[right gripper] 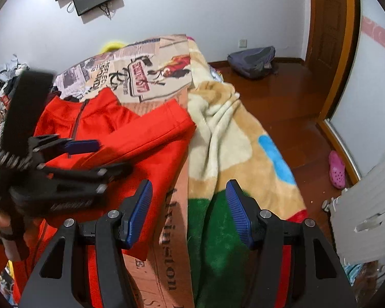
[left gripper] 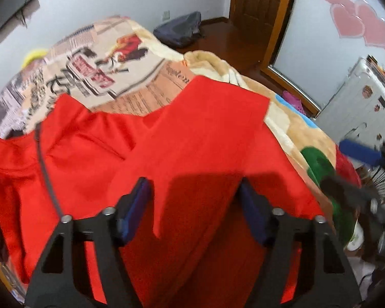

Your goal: Fold large clothes

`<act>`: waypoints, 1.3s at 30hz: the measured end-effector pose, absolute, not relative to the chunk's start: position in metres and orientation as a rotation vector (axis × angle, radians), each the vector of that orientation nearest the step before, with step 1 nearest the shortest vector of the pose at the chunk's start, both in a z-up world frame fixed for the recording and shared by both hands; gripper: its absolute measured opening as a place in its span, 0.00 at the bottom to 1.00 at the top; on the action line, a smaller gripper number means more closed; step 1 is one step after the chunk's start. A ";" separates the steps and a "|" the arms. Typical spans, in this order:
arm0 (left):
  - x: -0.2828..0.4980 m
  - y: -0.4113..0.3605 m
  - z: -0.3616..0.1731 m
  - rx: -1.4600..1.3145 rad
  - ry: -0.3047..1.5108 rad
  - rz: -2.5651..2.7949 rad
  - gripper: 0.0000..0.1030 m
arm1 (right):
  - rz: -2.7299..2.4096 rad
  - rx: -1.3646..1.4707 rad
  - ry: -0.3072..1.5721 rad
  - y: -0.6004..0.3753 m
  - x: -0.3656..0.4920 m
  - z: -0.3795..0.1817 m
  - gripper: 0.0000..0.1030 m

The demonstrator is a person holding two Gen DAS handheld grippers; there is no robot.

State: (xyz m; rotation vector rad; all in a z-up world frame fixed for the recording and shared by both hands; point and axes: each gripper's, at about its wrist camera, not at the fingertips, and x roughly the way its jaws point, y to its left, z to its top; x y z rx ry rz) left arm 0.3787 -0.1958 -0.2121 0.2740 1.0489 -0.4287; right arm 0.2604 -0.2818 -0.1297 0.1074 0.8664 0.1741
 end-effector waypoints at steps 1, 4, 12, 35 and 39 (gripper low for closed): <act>0.383 -0.195 -0.214 0.258 1.059 -0.428 0.54 | 0.176 0.108 0.871 -0.282 0.260 -0.132 0.54; 0.392 -0.189 -0.212 0.202 1.061 -0.432 0.15 | 0.188 0.104 0.880 -0.276 0.261 -0.135 0.54; 0.386 -0.120 -0.151 0.132 0.886 -0.303 0.07 | 0.226 0.086 0.862 -0.258 0.262 -0.124 0.54; 0.281 0.143 -0.256 -0.110 1.067 0.151 0.64 | 0.296 -0.016 0.947 -0.187 0.276 -0.156 0.66; 0.282 0.152 -0.253 -0.136 1.051 0.174 0.70 | 0.285 -0.040 0.939 -0.183 0.274 -0.156 0.66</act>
